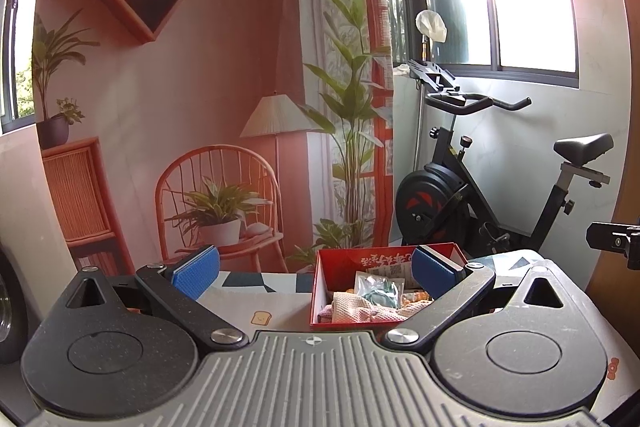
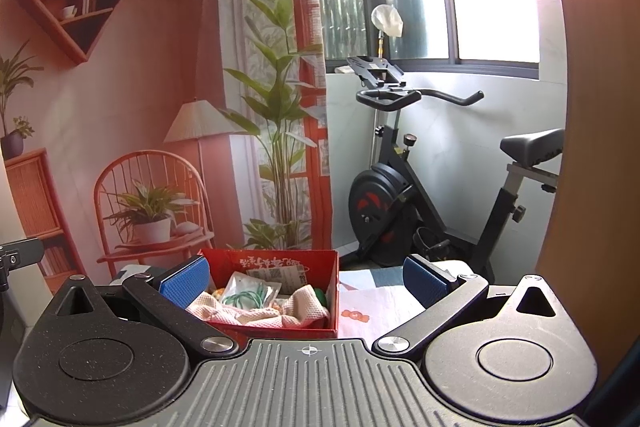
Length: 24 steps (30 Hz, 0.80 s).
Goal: Organize soft objects
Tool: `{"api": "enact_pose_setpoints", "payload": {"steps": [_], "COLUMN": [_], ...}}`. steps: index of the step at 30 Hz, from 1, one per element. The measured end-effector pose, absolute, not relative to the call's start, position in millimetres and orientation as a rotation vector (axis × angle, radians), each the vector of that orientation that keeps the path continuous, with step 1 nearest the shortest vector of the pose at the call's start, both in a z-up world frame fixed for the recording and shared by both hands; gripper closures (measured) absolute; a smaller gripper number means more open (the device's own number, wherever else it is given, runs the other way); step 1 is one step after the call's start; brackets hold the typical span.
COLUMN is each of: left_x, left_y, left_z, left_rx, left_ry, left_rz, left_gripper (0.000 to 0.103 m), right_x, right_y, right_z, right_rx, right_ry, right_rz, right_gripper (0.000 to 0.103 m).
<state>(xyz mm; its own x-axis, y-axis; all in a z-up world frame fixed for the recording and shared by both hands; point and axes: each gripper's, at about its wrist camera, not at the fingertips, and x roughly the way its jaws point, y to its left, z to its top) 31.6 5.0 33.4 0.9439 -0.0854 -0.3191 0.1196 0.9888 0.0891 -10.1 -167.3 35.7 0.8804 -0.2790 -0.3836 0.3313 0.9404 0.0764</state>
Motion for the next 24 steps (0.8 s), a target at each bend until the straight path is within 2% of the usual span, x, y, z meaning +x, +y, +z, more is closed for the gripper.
{"api": "enact_pose_setpoints", "payload": {"steps": [24], "left_x": [34.1], "left_y": [4.4], "left_z": [31.4], "left_rx": [0.105], "left_ry": [0.341], "left_rz": [-0.110], "left_gripper": [0.000], "right_x": [-10.1], "right_y": [-170.4], "right_z": [32.8], "right_rx": [0.145], "right_ry": [0.383], "right_rz": [-0.321], "right_gripper": [0.000]}}
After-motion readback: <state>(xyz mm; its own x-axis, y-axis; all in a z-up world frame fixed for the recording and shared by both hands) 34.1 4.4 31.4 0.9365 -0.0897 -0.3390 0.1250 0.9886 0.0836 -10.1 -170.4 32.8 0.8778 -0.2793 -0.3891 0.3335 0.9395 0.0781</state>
